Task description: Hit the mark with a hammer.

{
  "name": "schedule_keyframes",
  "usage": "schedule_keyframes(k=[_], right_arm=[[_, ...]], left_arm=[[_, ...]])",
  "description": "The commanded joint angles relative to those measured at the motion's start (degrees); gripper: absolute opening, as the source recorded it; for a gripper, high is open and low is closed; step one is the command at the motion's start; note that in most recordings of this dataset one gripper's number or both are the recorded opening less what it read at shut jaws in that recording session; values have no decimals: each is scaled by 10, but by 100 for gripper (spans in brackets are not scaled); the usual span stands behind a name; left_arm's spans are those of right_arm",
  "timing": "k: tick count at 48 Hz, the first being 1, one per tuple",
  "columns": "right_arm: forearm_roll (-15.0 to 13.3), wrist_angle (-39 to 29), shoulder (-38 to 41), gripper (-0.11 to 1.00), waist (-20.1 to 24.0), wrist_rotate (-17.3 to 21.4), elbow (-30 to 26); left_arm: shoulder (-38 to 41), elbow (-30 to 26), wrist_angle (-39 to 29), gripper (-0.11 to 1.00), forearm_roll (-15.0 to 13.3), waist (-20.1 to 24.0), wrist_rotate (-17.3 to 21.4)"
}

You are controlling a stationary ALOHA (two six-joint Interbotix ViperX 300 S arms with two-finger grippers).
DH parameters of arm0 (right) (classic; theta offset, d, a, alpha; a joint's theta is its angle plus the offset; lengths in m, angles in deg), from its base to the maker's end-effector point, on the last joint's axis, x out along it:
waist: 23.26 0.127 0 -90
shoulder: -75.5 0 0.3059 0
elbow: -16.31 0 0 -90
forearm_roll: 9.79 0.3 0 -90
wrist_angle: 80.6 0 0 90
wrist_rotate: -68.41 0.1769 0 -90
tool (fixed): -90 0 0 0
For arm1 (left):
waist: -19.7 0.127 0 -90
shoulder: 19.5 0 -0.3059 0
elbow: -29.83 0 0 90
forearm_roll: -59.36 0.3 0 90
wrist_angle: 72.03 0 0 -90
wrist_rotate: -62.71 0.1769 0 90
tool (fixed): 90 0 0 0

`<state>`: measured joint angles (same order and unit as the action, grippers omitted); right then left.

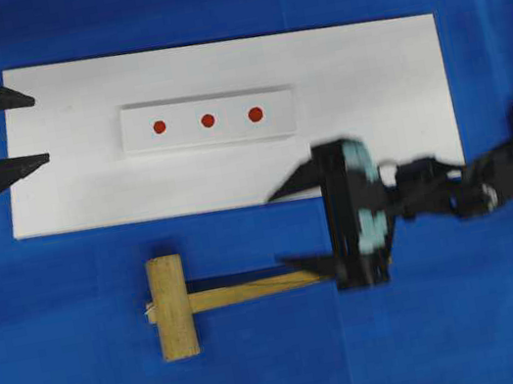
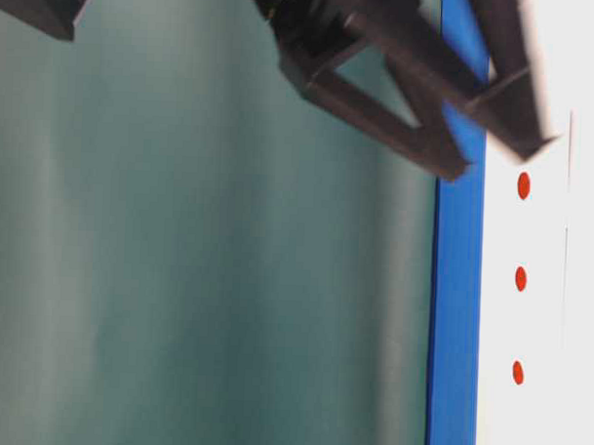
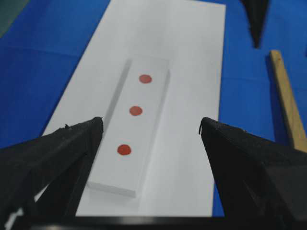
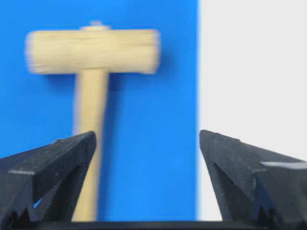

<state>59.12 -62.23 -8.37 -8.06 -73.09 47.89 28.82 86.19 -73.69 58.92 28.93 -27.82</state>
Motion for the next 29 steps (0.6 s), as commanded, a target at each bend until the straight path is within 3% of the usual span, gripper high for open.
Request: schedule_keyframes(k=[1, 13, 29], right_arm=[[-1, -9, -30, 83, -33, -17, 1], [-1, -83, -90, 82, -127, -77, 9], [-1, -117, -212, 82, -151, -98, 67]], left_arm=[[3, -6, 1, 79, 0, -1, 2], [0, -6, -15, 79, 0, -1, 2], [-35, -5, -25, 79, 0, -13, 3]])
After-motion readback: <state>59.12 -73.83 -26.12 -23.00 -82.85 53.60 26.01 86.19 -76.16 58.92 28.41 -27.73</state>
